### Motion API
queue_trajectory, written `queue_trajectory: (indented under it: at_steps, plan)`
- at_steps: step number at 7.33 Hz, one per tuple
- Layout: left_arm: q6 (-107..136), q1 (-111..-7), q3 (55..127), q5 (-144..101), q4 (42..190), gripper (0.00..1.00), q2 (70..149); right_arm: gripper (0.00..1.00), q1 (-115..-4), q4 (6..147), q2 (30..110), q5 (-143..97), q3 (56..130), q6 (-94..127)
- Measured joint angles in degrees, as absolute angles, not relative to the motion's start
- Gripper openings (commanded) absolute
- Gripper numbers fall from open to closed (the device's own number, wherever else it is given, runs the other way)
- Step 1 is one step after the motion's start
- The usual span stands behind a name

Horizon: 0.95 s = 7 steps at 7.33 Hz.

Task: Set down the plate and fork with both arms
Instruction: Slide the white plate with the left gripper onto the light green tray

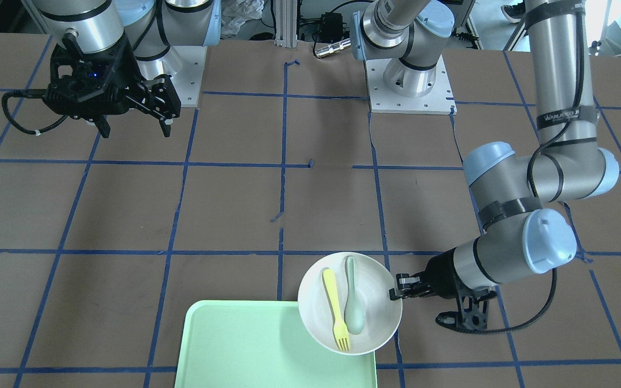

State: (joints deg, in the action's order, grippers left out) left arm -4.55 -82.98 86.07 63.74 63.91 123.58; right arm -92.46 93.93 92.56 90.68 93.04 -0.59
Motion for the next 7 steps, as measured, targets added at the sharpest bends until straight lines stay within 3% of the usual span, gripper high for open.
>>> queue_trajectory:
  at_steps: [3,6,7]
  plan:
    - [-0.1,-89.2,72.3,63.4,64.8,0.06,134.6,1.00,-92.5,94.0,92.6,90.7,93.0,-0.5]
    - [-0.3,-91.6,64.2,65.6,69.7,0.09,140.0,1.00,-92.5,94.0,92.4,90.7,93.3,-0.6]
    - [-0.2,-91.9,63.4,65.8,70.2,0.25,140.4,1.00,-92.5,94.0,92.3,90.7,93.4,-0.6]
